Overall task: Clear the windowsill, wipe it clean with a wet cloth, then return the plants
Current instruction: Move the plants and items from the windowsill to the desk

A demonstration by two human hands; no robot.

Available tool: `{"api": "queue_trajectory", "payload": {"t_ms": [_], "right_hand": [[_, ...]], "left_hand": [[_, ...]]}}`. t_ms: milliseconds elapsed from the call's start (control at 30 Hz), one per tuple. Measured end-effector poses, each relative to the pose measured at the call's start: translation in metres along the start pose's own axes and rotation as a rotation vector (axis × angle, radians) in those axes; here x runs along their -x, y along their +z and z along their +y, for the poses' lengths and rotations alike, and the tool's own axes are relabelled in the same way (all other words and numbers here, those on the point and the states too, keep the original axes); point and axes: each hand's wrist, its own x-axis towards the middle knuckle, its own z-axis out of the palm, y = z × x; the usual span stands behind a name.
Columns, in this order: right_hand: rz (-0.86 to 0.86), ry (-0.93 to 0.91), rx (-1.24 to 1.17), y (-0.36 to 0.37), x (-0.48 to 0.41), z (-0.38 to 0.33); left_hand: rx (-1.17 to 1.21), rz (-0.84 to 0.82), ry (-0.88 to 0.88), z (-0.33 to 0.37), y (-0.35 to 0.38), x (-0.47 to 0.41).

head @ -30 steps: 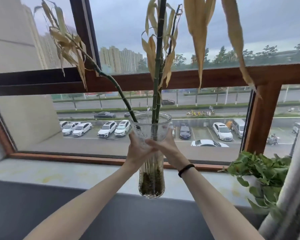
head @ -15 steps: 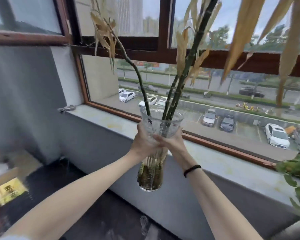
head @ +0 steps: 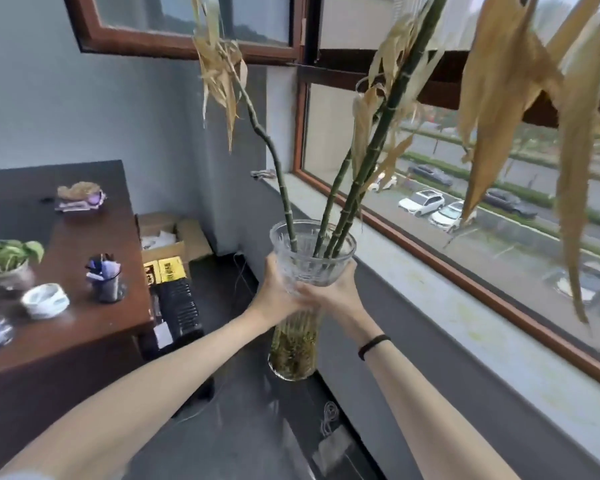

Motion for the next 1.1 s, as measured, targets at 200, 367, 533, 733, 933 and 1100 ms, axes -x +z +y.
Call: {"api": "queue_trajectory", "payload": {"t_ms": [200,367,533,733,933,1100], "right_hand": [[-0.217,-0.007,-0.021,0.045,0.025,0.014],[-0.328,0.032,-0.041,0.096,0.042,0.031],[-0.472,0.031,-0.051,0.169,0.049,0.044],[-0.569,0.004,-0.071,0.267,0.050,0.039],[-0.564,-0.036,-0.072,0.366,0.042,0.019],[-0.552,-0.080,-0.108,0.428,0.020,-0.003]], "left_hand": [[-0.134,0.161,-0.006,-0.006,-0.040,0.048],[-0.188,0.279,-0.101,-0.017,-0.079,0.095],[-0.264,0.420,-0.142,-0.017,-0.137,0.133],[-0.307,0.470,-0.113,-0.003,-0.223,0.156],[-0.307,0.451,-0.027,0.012,-0.310,0.157],[-0.371,0.475,-0.046,0.008,-0.390,0.138]]}}
